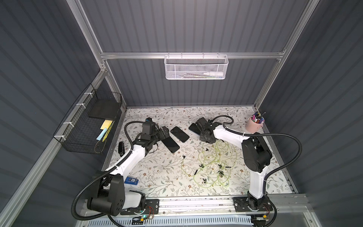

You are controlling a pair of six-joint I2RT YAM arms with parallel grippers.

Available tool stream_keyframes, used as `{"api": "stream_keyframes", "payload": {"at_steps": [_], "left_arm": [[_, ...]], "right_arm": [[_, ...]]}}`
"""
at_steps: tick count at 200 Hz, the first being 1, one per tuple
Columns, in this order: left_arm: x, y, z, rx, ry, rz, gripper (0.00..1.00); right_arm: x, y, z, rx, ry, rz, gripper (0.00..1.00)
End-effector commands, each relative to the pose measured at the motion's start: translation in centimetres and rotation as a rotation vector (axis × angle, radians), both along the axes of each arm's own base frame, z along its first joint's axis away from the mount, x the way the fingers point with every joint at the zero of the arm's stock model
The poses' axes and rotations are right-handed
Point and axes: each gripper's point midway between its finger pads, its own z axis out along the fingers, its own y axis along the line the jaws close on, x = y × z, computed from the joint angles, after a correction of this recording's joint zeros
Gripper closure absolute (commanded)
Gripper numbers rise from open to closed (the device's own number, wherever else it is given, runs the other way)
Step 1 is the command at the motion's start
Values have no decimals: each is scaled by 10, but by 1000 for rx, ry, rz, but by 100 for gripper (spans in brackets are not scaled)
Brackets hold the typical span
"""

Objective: Plug wired earphones into phones
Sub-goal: Pick up the wired earphone from the center of the board.

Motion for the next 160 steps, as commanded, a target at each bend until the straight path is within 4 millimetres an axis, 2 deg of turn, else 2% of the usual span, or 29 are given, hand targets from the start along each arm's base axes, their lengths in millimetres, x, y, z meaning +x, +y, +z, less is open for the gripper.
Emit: {"api": "stream_keyframes", "payload": {"at_steps": [1, 73, 106, 136, 146, 160], "left_arm": [[-4, -4, -1, -8, 9, -16, 1], [-5, -4, -9, -8, 23, -17, 1], [-1, -7, -7, -18, 21, -27, 1], [1, -7, -3, -16, 15, -27, 1], [1, -8, -3, -17, 15, -27, 1], [1, -9, -4, -26, 22, -29, 1]], "right_arm": [[2, -3, -13, 0, 41, -22, 68], [12, -9, -35, 20, 65, -35, 65], [8, -9, -49, -2, 106, -17, 66], [1, -16, -58, -46, 143, -2, 66], [-1, -18, -60, -57, 151, 5, 70], [-3, -19, -61, -69, 163, 15, 83]]}}
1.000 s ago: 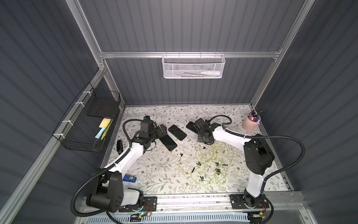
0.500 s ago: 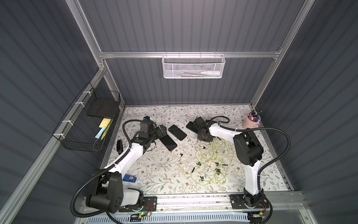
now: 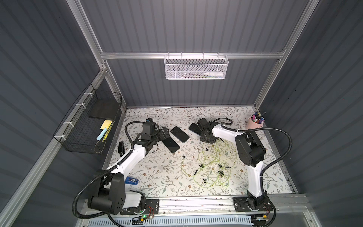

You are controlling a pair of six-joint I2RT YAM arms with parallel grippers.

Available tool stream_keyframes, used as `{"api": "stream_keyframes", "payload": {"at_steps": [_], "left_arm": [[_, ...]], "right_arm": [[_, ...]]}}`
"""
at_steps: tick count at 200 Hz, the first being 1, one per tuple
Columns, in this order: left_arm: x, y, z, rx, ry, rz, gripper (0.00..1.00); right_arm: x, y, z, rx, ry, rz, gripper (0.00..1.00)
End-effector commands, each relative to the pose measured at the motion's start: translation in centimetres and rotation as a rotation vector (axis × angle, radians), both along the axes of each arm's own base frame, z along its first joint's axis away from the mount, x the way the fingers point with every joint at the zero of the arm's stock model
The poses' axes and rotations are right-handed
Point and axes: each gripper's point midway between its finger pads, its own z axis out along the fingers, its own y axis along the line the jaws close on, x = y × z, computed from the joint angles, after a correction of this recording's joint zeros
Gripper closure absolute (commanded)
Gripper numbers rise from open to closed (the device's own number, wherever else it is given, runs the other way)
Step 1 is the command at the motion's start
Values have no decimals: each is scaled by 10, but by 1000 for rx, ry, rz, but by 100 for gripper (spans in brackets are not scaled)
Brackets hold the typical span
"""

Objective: Plug wired earphones into phones
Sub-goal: Pick up the wired earphone from the center of the board.

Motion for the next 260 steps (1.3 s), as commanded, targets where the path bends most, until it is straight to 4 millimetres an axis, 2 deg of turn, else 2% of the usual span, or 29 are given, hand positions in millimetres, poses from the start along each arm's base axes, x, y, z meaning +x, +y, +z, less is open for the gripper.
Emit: {"api": "stream_keyframes", "payload": {"at_steps": [1, 10, 34, 56, 85, 160, 189, 224, 260], "left_arm": [[2, -7, 2, -21, 7, -17, 1], [2, -9, 2, -33, 11, -22, 2], [2, -21, 1, -102, 31, -42, 4], [0, -47, 3, -241, 46, -84, 5], [-6, -92, 5, -371, 57, -152, 7], [-13, -168, -1, -536, 110, -288, 27], [-13, -188, -6, -590, 136, -336, 39], [-18, -209, -7, -642, 180, -417, 53], [-25, -222, -15, -618, 215, -476, 59]], "right_arm": [[-17, -12, -21, -74, 97, 27, 84], [-19, -13, -21, -77, 102, 36, 91], [-21, -12, -18, -83, 119, 94, 100], [-22, -5, -7, -69, 114, 180, 100], [-27, 3, 15, 4, 67, 257, 100], [-54, 13, 63, 174, -28, 338, 100], [-66, 25, 75, 270, -47, 373, 100], [-71, 39, 88, 342, -82, 409, 100], [-72, 52, 89, 376, -65, 437, 100]]}}
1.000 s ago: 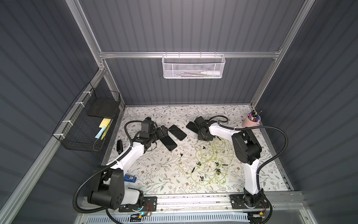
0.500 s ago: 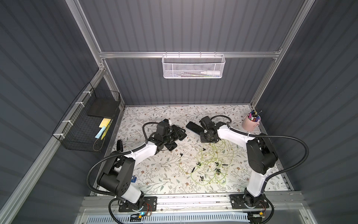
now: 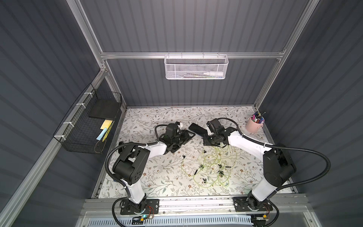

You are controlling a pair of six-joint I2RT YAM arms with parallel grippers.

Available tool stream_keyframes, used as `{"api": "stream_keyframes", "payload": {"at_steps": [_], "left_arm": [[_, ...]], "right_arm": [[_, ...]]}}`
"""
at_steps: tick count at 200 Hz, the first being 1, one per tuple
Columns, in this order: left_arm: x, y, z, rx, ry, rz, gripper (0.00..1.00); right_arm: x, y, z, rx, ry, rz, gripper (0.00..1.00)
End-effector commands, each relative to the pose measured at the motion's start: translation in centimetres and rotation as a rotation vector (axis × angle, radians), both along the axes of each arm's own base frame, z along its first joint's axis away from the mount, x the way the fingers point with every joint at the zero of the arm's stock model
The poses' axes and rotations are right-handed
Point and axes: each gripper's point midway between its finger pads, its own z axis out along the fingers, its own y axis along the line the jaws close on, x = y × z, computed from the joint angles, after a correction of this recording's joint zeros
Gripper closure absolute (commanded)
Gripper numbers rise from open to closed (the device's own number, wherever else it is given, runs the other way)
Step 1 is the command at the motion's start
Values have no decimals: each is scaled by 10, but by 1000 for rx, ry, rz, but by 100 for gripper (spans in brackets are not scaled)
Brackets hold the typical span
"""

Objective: Plug wired earphones into phones
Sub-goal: Pick up the wired earphone from the center of the board.

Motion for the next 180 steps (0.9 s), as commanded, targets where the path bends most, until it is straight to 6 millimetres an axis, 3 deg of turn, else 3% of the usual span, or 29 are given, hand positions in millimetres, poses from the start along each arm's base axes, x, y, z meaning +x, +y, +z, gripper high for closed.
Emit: {"api": "stream_keyframes", "payload": {"at_steps": [1, 54, 83, 155, 180], "left_arm": [[-6, -18, 10, -29, -15, -85, 59], [-12, -26, -5, 12, 15, -129, 70], [-12, -27, -9, 24, 29, -135, 70], [-11, -26, -10, 21, 33, -119, 78], [-12, -26, -12, 21, 41, -122, 87]], "right_arm": [[-3, 16, 5, 52, 14, 43, 100], [-1, 31, 9, 100, -5, 65, 100], [-2, 34, 8, 101, -6, 74, 100], [-2, 32, 4, 76, -3, 66, 100], [-3, 31, 2, 73, -2, 62, 100]]}}
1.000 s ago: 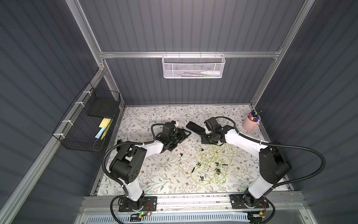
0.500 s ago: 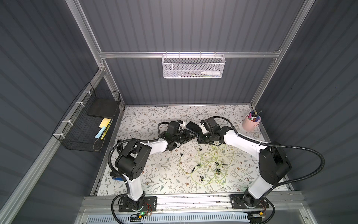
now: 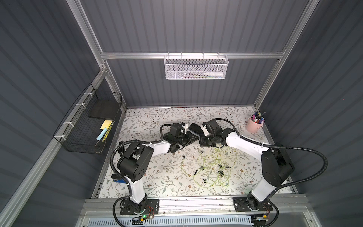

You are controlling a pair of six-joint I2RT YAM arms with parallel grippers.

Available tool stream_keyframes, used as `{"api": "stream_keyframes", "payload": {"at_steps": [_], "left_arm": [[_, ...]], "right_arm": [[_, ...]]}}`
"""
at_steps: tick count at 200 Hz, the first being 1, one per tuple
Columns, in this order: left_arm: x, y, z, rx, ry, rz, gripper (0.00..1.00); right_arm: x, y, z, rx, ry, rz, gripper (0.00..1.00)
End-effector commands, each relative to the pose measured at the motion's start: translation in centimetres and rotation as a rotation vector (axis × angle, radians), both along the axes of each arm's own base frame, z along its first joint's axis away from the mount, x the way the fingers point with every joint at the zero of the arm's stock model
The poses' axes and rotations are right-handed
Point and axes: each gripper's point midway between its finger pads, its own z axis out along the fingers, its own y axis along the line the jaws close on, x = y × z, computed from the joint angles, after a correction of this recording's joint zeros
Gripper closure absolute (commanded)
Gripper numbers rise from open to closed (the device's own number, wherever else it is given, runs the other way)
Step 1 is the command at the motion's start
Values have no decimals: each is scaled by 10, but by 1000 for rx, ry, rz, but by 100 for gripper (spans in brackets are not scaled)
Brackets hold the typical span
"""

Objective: Plug wired earphones into phones
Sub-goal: Pick up the wired earphone from the center of the board.

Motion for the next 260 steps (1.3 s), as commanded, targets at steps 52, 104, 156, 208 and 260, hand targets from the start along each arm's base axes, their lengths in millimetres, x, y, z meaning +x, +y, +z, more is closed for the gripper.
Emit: {"api": "stream_keyframes", "payload": {"at_steps": [52, 104, 156, 208, 260], "left_arm": [[0, -6, -4, 15, -6, -31, 97], [3, -13, -1, 23, -42, -95, 100], [0, -40, 21, -115, -44, -322, 100], [2, -52, 38, -206, -52, -385, 100], [5, -55, 44, -254, -48, -379, 100]], "right_arm": [[4, 2, 1, -3, 0, -21, 100], [1, -26, 25, 174, 31, -44, 49], [-5, -47, 53, 553, 126, 20, 50], [5, -56, 65, 686, 76, 75, 66], [16, -64, 51, 680, 76, 50, 63]]}}
